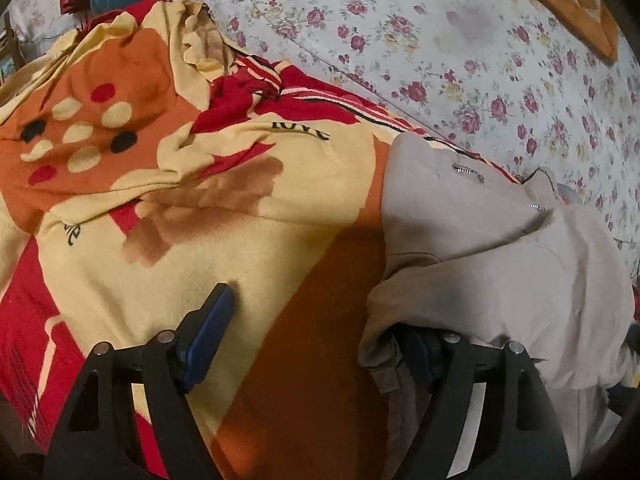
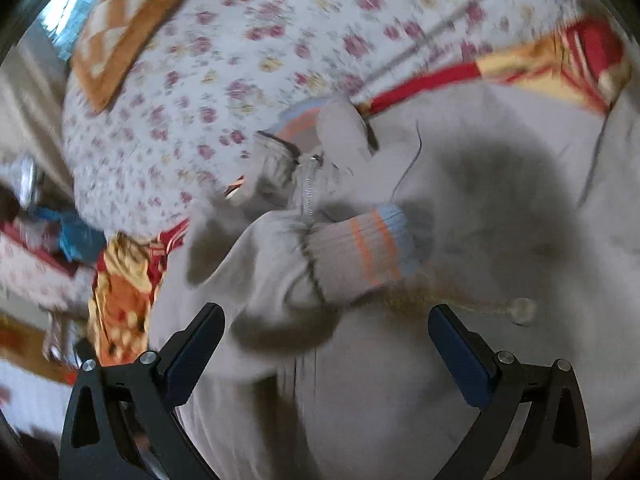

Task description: Fold large clothes

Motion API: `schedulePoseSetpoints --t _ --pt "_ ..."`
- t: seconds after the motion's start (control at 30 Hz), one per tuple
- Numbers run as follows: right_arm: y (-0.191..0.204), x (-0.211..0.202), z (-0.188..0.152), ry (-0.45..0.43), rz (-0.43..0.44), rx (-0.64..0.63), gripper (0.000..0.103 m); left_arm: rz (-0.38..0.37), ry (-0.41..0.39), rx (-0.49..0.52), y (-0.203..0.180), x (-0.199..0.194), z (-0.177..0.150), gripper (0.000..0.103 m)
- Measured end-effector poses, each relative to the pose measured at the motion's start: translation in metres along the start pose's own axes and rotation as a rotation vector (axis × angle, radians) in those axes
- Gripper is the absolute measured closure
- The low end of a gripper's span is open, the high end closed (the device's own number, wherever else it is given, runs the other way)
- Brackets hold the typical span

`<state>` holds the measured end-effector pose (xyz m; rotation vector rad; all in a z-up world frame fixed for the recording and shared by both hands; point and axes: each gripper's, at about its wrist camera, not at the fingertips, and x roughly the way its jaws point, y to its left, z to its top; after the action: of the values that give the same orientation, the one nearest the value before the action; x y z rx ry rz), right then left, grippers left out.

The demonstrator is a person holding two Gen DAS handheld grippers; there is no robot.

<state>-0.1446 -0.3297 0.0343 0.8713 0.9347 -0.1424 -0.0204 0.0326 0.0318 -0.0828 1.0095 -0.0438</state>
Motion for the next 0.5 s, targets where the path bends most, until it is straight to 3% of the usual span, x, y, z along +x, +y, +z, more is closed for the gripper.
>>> schedulePoseSetpoints --t 0.03,0.07,0.1,0.13,0.23,0.27,0.33,0.4,0.47,0.5 --pt "-0.001 0.005 0.005 -0.021 0.006 0.004 0.007 -0.001 0.000 0.000 0.002 0.000 0.000 0.025" --pt "0.000 0.007 0.010 -0.051 -0.010 -0.013 0.032 -0.001 -0.002 0.002 0.003 0.001 -0.001 0.025" --pt "0.003 0.008 0.014 -0.054 -0.028 -0.035 0.072 -0.001 -0.003 0.004 0.003 0.001 0.000 0.025" --pt "0.007 0.006 0.018 -0.059 -0.039 -0.058 0.079 -0.001 -0.003 0.004 0.001 0.001 0.001 0.025" --pt "0.021 -0.033 0.020 -0.245 -0.066 -0.181 0.080 0.001 -0.005 0.010 0.001 0.001 -0.001 0.022" --pt "0.024 -0.046 0.017 -0.326 -0.106 -0.246 0.080 0.001 -0.007 0.016 -0.002 0.002 -0.001 0.017" --pt "0.027 -0.047 0.014 -0.379 -0.215 -0.343 0.079 0.018 -0.009 0.045 -0.010 0.003 -0.004 0.016" --pt "0.011 -0.023 0.016 -0.263 -0.321 -0.348 0.078 0.047 -0.008 0.086 -0.019 0.001 -0.007 0.016" --pt "-0.017 -0.006 0.018 -0.103 -0.314 -0.245 0.071 0.043 0.006 0.095 -0.020 -0.004 -0.010 0.016" --pt "-0.025 -0.008 0.017 -0.084 -0.288 -0.197 0.068 0.032 0.011 0.092 -0.019 -0.008 -0.011 0.016"
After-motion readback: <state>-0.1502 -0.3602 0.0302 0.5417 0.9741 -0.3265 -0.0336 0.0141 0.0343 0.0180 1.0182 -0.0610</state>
